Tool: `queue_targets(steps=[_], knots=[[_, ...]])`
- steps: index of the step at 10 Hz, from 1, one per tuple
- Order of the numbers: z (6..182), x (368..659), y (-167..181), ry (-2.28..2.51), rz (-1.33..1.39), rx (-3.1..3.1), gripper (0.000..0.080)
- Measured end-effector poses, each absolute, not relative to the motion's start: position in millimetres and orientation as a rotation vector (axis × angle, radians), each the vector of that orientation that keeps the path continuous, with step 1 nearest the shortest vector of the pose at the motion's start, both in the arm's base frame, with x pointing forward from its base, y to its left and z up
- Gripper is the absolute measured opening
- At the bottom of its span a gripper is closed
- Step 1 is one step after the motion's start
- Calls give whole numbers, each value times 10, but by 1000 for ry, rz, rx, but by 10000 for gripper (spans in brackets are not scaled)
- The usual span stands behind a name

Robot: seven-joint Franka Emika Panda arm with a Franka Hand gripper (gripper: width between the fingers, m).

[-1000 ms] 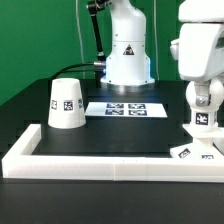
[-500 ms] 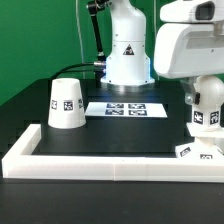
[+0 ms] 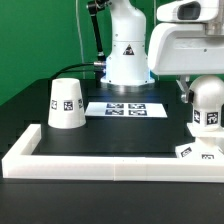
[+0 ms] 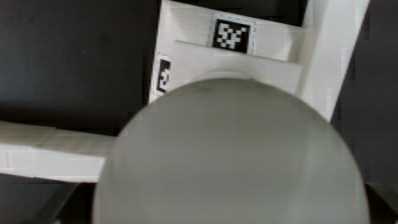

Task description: Assemble lamp

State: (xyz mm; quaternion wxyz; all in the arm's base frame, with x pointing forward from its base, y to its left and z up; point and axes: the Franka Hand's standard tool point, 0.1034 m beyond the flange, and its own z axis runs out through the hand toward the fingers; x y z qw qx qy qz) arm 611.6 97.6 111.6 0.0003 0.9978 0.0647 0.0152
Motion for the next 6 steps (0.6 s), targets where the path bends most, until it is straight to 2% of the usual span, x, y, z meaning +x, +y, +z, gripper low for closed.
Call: queue_targets(steps=[6], knots=[[1117,6119,934,-648,32,3107,577]])
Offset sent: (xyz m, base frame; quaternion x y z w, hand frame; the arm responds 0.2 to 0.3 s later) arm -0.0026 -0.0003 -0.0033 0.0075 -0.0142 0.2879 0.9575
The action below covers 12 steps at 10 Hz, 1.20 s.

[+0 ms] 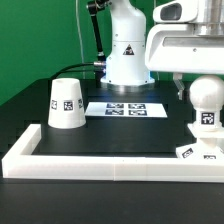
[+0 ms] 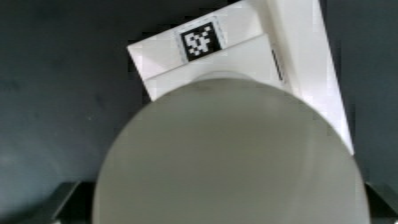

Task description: Assemble lamp

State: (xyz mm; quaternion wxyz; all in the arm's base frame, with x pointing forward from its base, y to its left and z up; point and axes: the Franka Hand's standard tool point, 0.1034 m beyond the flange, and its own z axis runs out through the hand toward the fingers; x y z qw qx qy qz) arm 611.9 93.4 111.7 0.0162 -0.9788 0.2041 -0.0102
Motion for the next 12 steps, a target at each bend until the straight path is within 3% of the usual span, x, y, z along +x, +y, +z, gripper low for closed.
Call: queue_targets(steps=[12], knots=[[1094,6058,915,1840,147,-2445,577]])
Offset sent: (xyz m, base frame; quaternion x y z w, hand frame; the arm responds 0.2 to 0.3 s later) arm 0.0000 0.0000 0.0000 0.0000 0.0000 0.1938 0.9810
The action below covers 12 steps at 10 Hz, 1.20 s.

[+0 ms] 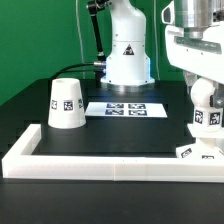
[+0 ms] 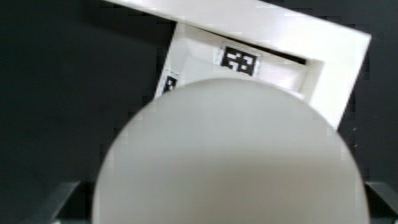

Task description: Assemble lamp

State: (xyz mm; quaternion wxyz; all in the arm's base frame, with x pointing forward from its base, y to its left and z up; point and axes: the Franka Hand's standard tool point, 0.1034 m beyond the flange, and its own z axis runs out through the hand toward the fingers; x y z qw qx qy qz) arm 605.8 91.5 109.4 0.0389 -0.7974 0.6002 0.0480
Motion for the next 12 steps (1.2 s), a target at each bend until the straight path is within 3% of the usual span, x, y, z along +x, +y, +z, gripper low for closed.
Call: queue_targets(steps=[2,3,4,12], knots=[[1094,6060,953,1873,155,-2417,583],[1093,6060,953,1841,153,-2441,675],[1094,6059,964,1769,149,-2490,695],[1115,6043,1080,890,111,-2908,699]])
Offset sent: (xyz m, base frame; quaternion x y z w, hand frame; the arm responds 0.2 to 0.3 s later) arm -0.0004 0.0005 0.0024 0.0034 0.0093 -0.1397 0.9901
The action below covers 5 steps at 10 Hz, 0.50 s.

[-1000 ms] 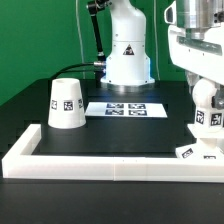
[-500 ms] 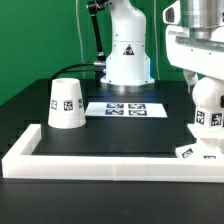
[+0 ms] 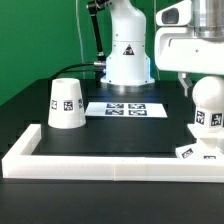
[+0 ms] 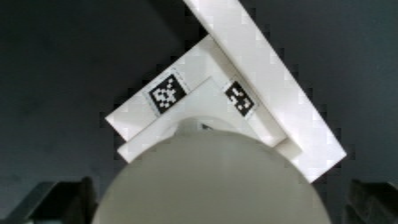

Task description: Assemble lamp

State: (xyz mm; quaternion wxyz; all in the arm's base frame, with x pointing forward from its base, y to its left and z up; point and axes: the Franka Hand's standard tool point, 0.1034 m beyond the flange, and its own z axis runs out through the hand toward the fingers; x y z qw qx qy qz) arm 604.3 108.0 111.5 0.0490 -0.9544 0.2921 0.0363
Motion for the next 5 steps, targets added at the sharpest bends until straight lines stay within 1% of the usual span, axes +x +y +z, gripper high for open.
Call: queue_targets(steps=[2,5], knots=[[1113,6043,1075,710,101,-2954,699],[1129,6089,1113,198,13,-3083,699]])
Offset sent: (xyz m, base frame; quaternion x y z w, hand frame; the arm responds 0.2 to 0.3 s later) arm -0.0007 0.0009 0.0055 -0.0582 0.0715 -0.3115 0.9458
